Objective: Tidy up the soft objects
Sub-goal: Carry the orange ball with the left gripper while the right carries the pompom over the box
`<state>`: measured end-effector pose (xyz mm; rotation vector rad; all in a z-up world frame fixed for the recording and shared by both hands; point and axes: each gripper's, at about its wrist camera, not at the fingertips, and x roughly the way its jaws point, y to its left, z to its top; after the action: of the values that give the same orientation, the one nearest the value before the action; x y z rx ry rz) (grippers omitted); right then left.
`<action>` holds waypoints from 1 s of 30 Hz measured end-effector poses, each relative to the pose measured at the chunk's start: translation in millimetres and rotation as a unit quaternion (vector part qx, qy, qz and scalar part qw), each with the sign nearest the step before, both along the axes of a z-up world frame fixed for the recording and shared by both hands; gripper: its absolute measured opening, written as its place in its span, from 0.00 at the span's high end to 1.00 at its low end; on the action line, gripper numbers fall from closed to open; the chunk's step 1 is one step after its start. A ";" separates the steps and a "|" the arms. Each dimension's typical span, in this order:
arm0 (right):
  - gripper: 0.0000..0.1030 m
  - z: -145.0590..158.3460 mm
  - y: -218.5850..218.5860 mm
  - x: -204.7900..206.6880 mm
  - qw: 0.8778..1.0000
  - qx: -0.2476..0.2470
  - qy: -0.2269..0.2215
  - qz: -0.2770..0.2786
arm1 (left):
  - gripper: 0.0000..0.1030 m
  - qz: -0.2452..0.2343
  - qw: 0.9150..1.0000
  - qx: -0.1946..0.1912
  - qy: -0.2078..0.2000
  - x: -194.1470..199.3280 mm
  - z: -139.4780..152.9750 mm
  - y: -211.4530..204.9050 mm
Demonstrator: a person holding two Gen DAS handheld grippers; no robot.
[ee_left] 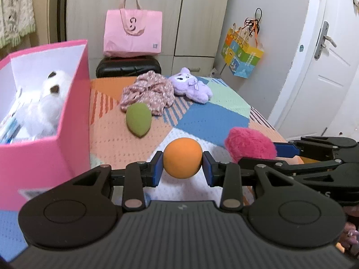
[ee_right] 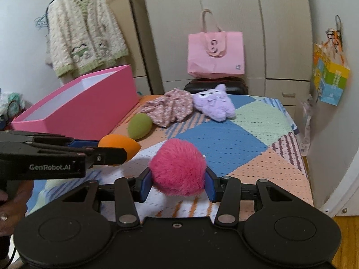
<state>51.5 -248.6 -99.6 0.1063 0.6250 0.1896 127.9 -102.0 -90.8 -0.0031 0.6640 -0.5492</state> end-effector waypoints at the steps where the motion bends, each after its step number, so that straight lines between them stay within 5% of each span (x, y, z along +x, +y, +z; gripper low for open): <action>1: 0.49 2.5 2.4 -2.3 1.000 0.001 0.002 0.010 | 0.65 -0.002 1.000 0.000 0.011 -0.9 0.5 3.3; 13: 0.49 26.1 35.3 -21.4 0.996 0.007 0.015 0.087 | 0.65 -0.017 0.997 -0.019 0.068 -25.4 12.1 49.4; 30: 0.49 83.7 101.5 -7.6 0.979 0.003 -0.019 0.201 | 0.65 0.025 0.999 -0.019 -0.009 -39.6 73.5 135.7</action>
<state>43.8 -147.1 -15.9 -0.0191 0.6029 0.5837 88.3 33.6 -17.3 -0.0501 0.6347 -0.5134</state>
